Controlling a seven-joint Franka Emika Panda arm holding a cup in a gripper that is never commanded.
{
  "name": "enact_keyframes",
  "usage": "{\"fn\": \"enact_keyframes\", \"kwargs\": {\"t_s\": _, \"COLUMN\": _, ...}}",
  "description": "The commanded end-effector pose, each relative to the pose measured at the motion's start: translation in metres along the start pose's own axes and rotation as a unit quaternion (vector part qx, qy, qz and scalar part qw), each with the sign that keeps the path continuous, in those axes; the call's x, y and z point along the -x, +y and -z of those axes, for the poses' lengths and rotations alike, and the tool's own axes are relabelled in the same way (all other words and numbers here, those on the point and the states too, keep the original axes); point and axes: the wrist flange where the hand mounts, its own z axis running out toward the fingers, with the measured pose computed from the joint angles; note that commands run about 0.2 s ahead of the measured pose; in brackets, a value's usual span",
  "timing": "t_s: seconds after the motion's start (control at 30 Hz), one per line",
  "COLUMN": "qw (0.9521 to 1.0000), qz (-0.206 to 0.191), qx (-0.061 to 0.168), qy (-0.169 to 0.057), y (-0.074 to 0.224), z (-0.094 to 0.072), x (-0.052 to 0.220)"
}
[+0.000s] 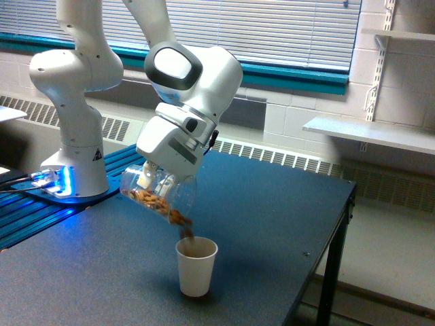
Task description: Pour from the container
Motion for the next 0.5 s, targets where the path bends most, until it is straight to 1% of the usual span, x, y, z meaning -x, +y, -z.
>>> {"fn": "enact_keyframes", "kwargs": {"t_s": 0.03, "qw": 0.9998, "qz": 0.019, "qx": 0.005, "qy": 0.004, "y": -0.0053, "z": 0.0056, "x": -0.0031}}
{"fn": "enact_keyframes", "kwargs": {"t_s": 0.5, "qw": 0.9989, "qz": 0.042, "qx": 0.022, "qy": 0.0, "y": -0.0062, "z": 0.0123, "x": -0.0082}}
